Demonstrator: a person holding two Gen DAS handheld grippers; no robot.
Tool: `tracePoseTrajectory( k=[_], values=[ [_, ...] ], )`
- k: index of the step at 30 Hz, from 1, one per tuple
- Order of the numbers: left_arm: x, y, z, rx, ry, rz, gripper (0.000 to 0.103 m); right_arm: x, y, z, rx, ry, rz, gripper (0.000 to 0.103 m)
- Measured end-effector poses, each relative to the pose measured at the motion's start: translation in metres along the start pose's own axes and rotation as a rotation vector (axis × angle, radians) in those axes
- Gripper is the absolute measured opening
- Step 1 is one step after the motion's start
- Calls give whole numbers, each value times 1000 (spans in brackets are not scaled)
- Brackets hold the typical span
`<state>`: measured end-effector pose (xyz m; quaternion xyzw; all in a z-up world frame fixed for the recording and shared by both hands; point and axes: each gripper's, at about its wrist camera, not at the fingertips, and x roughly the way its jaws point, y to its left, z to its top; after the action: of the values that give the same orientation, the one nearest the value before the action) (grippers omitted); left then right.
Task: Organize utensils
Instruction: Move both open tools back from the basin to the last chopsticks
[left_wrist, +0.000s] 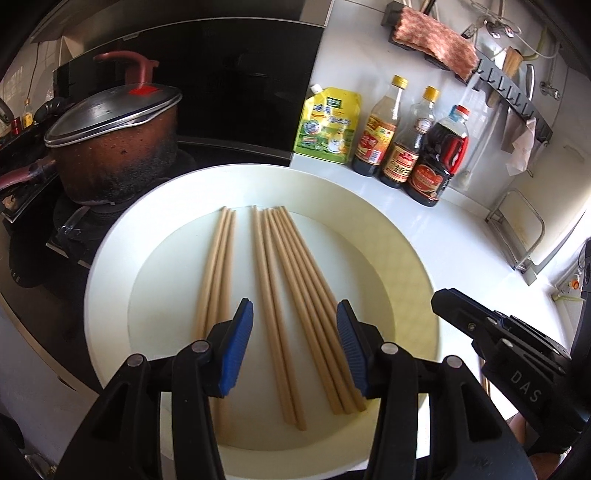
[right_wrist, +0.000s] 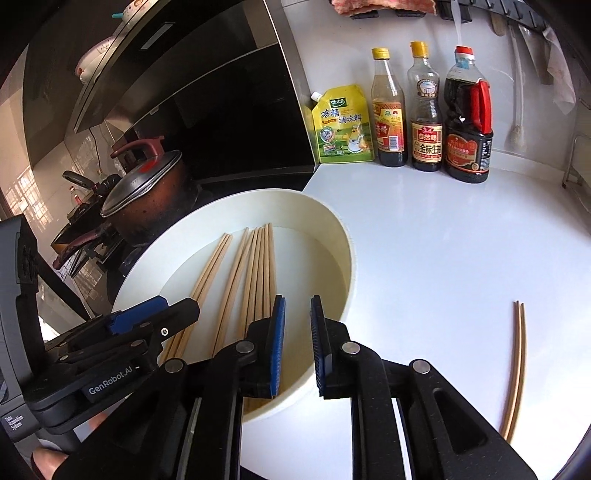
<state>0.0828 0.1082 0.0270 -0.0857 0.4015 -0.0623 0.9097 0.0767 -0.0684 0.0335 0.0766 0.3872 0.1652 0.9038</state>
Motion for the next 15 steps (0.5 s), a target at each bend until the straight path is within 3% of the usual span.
tracePoseTrajectory(
  k=[15],
  values=[
    [-14, -79, -16, 93, 5, -111, 50, -65, -62, -27, 70, -65, -81, 25]
  ],
)
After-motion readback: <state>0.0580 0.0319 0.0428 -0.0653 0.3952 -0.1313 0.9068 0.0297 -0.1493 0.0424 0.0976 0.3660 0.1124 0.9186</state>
